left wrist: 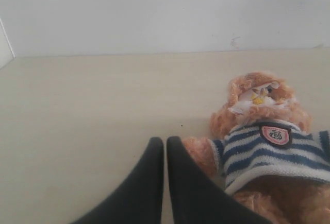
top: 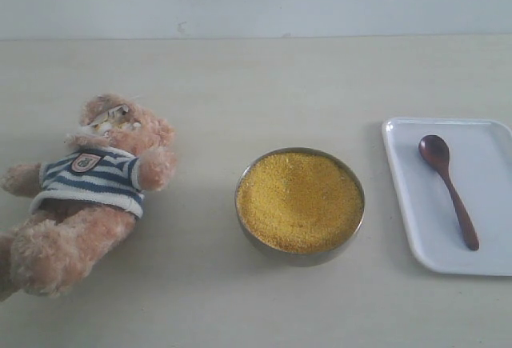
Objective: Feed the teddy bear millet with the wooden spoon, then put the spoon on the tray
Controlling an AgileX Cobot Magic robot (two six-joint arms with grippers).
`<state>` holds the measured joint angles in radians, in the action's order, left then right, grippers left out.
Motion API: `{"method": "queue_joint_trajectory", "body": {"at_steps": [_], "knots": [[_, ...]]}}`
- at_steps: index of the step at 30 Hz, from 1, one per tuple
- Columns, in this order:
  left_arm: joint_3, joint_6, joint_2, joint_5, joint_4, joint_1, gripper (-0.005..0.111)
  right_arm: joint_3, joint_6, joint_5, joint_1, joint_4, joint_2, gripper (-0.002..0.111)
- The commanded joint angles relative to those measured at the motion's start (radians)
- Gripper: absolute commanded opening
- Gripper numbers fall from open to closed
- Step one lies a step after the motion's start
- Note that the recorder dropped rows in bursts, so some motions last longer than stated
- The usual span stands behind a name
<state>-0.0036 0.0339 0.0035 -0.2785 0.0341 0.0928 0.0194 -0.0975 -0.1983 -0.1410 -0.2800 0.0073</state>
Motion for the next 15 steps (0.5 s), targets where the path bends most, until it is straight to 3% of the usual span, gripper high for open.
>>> {"method": "queue_joint_trajectory", "body": {"at_steps": [1, 5, 15], "knots": [[0.004, 0.004, -0.003, 0.009, 0.010, 0.002, 0.004, -0.019, -0.019, -0.055, -0.059, 0.028, -0.007, 0.000], [0.004, 0.004, -0.003, 0.009, 0.010, 0.002, 0.004, -0.019, -0.037, -0.073, -0.129, 0.064, -0.007, 0.000], [0.004, 0.004, -0.003, 0.009, 0.010, 0.002, 0.004, -0.019, -0.027, -0.117, -0.135, 0.121, -0.007, 0.000]]}}
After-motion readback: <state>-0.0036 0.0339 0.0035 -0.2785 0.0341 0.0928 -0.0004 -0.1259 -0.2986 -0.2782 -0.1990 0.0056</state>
